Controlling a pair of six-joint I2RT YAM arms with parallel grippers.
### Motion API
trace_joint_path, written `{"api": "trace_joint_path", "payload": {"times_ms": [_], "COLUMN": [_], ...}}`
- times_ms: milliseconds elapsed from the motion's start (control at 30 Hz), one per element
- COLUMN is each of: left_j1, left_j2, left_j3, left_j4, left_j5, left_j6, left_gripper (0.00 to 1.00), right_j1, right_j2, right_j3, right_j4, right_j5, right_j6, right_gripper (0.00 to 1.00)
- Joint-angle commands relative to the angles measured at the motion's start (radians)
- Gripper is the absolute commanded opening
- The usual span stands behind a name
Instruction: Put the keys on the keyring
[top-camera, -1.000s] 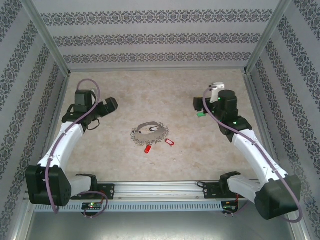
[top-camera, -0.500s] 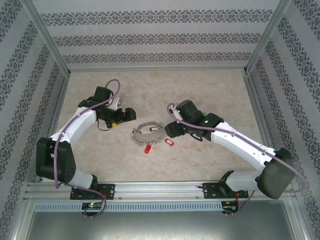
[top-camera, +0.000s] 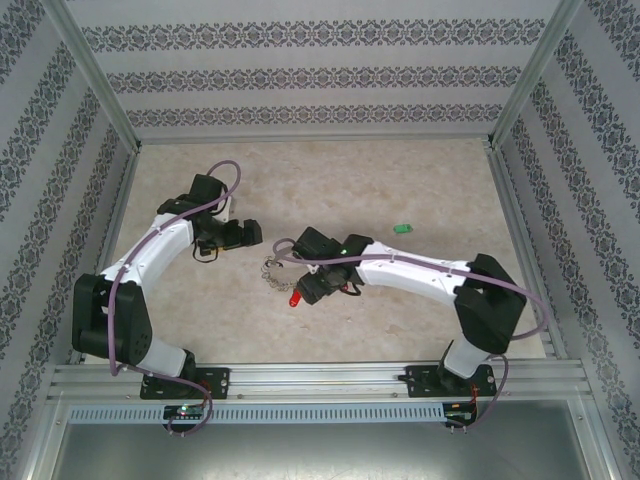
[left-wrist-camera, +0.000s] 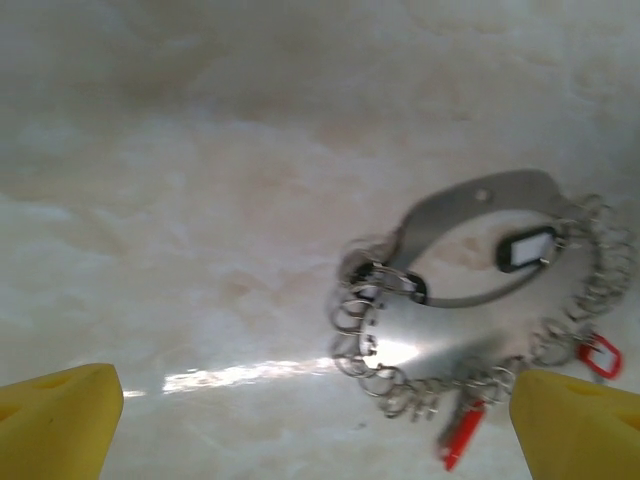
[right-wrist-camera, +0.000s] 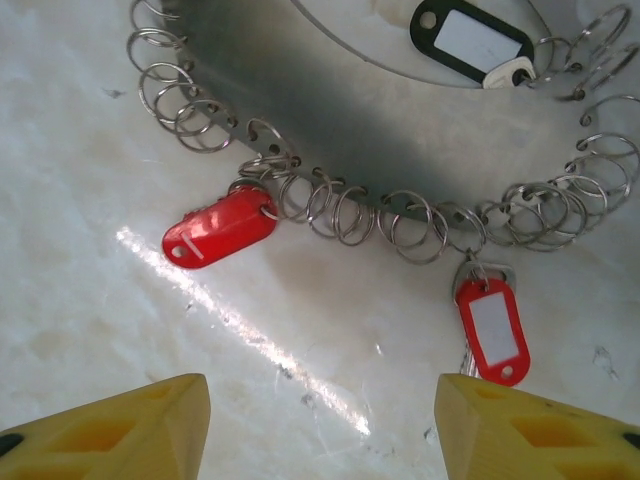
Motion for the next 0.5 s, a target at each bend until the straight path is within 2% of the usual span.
{"api": "trace_joint_path", "payload": {"times_ms": [0,100,233,467], "left_j1": [0.048,0.071,0.071,0.071], "left_j2": [0.014,0.008,-0.047,-0.075], "left_j3": [0.035,0.036,0.009,-0.023], "left_j4": [-0.073,-0.072,-0.012,0.022], "left_j5": [-0.106,-0.135,-0.138,-0.151], "left_j6": [-0.052,-0.073,-0.062,-0.075], "left_gripper": [0.99,0.99,1.0,1.0], "right_j1": [0.002,-0.002,-0.011,-0.039], "right_j2": [0.067,0.133,0.186,0.238], "right_j3": [0.074,0.13,0.161,0.163], "right_j4": [-0.06,-0.103,-0.11,-0.059], "right_j5": [0.006,0.022,-0.005,-0.008], "right_j6": [0.015,0.043,0.084,0.087], "right_gripper": [0.57,0.44,0.38,0.36]}}
